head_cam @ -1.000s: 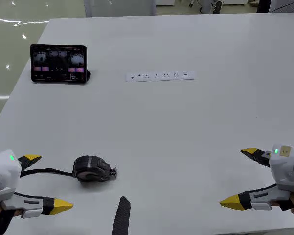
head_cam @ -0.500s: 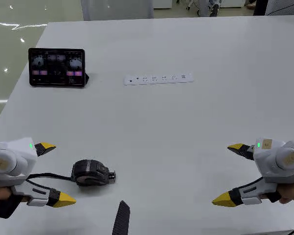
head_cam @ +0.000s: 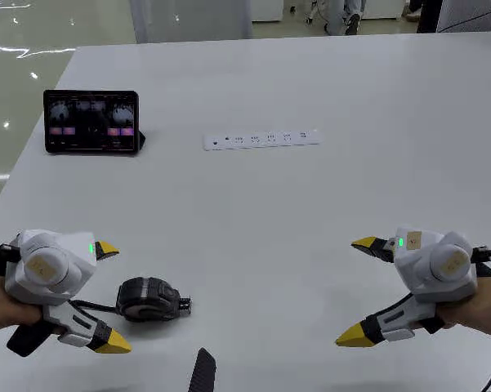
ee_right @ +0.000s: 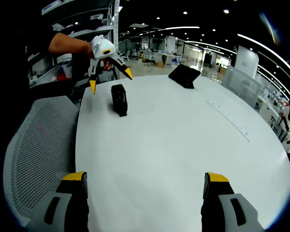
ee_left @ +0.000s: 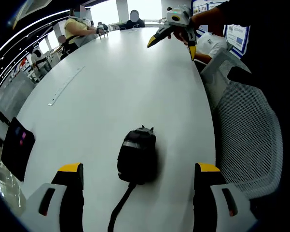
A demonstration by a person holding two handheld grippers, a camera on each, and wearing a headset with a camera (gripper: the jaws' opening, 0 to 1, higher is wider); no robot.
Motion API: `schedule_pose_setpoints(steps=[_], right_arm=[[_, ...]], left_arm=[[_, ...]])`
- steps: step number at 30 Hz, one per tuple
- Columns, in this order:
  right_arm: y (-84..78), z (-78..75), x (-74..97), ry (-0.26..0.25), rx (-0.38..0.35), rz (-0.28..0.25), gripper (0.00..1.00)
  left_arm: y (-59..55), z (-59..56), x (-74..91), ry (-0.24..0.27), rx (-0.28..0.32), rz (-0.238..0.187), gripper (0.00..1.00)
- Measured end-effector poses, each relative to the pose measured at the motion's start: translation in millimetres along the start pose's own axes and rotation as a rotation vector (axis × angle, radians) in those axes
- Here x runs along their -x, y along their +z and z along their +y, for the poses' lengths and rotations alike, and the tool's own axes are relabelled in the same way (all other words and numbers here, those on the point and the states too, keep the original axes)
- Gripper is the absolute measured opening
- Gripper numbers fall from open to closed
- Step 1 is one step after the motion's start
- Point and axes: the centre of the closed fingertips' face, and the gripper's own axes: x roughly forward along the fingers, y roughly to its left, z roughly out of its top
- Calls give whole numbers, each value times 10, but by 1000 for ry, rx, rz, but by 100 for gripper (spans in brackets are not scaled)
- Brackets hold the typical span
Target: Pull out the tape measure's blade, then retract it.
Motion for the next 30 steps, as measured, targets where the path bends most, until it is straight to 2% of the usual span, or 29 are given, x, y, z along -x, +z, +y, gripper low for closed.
schedule_pose_setpoints(steps=[8, 11, 14, 17, 25, 30], right_arm=[[156, 42, -181, 37, 28, -14, 99], [214, 75, -272, 52, 33, -22, 99], [255, 111, -368, 66, 43, -20, 99], [306, 143, -457, 80, 49, -25, 99], [483, 213, -707, 107, 49, -52, 99], [691, 213, -840, 114, 40, -90, 99]], left_arm=[[53, -8, -119, -35, -48, 36, 86], [8, -3, -195, -36, -90, 72, 83], [-19, -23, -266, -54, -88, 90, 80], [-45, 8, -321, -57, -89, 103, 78], [-2, 73, -409, -61, -67, 99, 69], [6, -2, -487, -91, -74, 108, 62]])
